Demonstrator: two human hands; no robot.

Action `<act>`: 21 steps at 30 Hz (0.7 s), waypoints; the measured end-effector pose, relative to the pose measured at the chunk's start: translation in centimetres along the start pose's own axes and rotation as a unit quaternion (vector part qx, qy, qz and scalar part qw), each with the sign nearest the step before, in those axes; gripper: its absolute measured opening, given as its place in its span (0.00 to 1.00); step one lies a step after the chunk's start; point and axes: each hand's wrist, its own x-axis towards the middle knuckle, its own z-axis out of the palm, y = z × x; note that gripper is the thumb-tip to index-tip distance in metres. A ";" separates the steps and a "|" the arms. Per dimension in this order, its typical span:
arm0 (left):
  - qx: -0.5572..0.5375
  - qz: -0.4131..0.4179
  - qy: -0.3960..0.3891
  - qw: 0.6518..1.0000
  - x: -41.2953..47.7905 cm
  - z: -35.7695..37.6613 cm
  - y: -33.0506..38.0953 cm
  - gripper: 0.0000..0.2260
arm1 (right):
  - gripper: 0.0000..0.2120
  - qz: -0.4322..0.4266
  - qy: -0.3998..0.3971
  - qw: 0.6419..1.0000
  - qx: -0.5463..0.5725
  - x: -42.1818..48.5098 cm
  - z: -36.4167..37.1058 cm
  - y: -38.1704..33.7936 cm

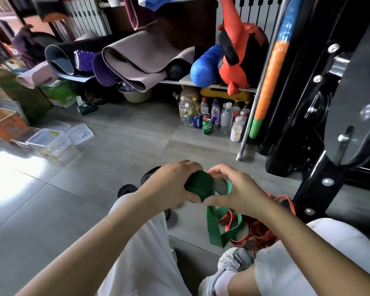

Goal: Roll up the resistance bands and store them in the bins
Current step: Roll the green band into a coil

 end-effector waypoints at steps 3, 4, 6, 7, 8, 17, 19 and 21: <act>-0.067 -0.003 0.072 0.995 -0.6 -0.8 -0.4 0.25 | 0.26 0.007 -0.021 0.999 -0.037 0.2 -1.0 1.4; -0.113 -0.011 0.088 0.990 -0.8 -1.1 -0.5 0.25 | 0.27 0.012 -0.028 0.999 -0.021 0.3 -1.2 1.5; -0.219 -0.015 0.104 0.970 -1.0 -1.9 -0.5 0.24 | 0.32 -0.005 -0.032 0.999 0.041 0.5 -1.3 0.9; -0.258 -0.010 0.113 0.960 -1.0 -2.2 -0.5 0.24 | 0.34 -0.024 -0.031 0.997 0.073 0.7 -1.3 0.4; -0.284 -0.006 0.123 0.951 -0.9 -2.5 -0.4 0.25 | 0.35 -0.042 -0.029 0.994 0.101 0.9 -1.4 -0.2; -0.425 0.041 0.208 0.880 0.0 -5.5 -0.3 0.22 | 0.24 -0.142 0.056 0.972 0.178 2.2 -3.6 -5.2; -0.442 0.036 0.226 0.867 0.3 -6.9 -0.5 0.24 | 0.26 -0.149 0.067 0.964 0.209 3.0 -4.9 -6.4; -0.445 0.028 0.233 0.864 0.7 -8.1 -0.6 0.24 | 0.24 -0.150 0.077 0.962 0.216 3.8 -5.5 -7.1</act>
